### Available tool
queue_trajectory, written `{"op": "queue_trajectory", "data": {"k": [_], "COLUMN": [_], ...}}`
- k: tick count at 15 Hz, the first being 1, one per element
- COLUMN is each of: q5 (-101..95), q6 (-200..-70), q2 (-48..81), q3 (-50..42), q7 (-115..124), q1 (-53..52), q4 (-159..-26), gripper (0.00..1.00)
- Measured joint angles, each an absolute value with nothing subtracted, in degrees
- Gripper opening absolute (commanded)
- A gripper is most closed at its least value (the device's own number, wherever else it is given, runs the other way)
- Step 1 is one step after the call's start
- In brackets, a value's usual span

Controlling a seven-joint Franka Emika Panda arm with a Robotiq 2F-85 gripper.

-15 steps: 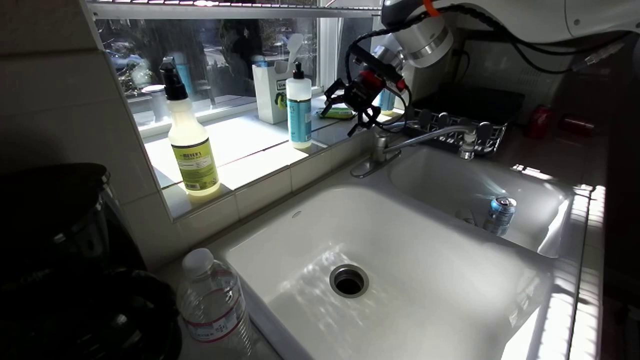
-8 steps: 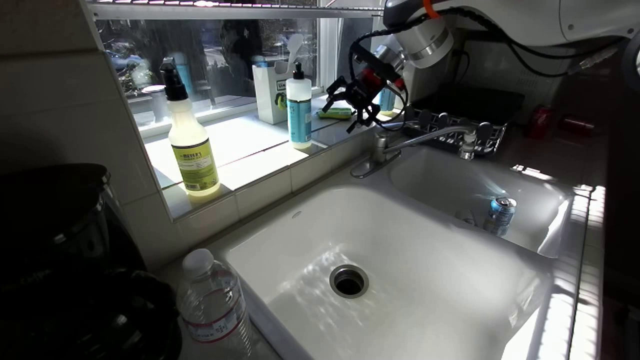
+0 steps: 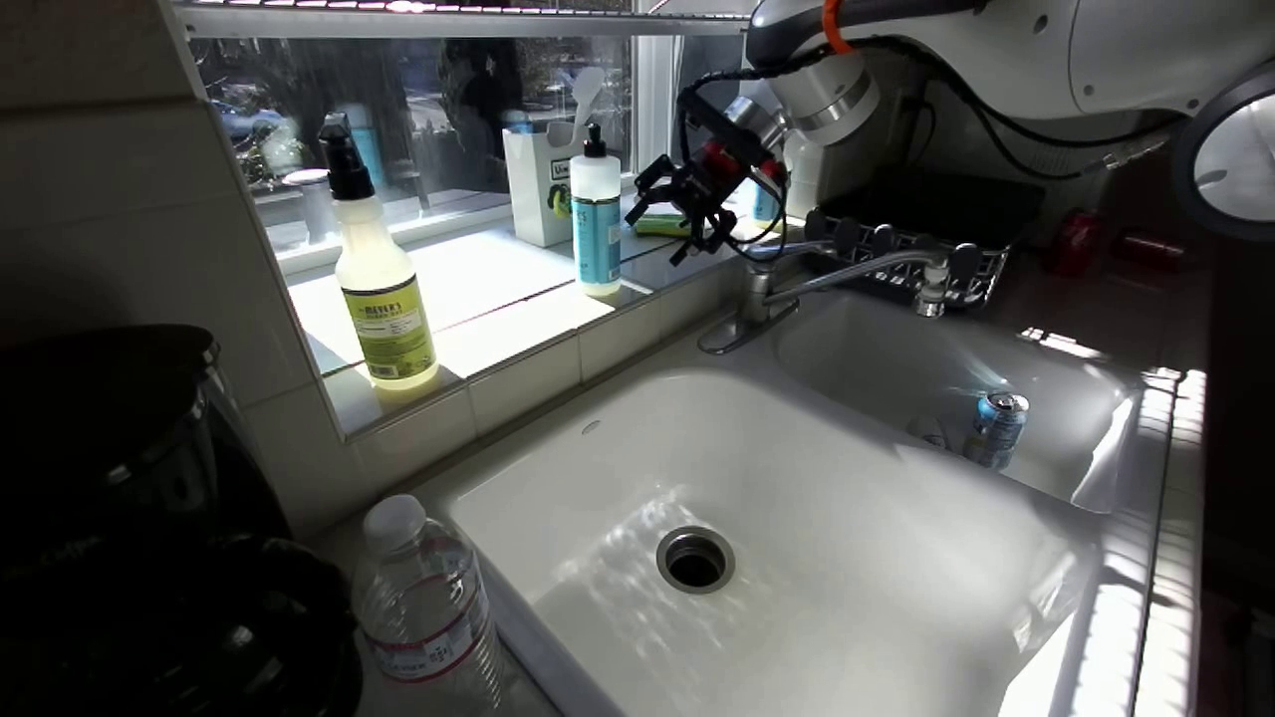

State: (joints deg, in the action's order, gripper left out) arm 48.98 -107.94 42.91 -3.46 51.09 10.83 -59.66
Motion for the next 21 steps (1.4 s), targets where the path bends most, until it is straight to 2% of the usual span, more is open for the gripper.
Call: {"op": "queue_trajectory", "data": {"k": [9,21], "q5": [49.1,49.1], "q6": [-107.9,-107.9], "q2": [49.6,50.3], "q3": [-0.1,0.0], "q7": [53.9,53.9], "q1": [11.2,11.3], "q4": [-50.8,-49.5], "gripper": [1.0,1.0]}}
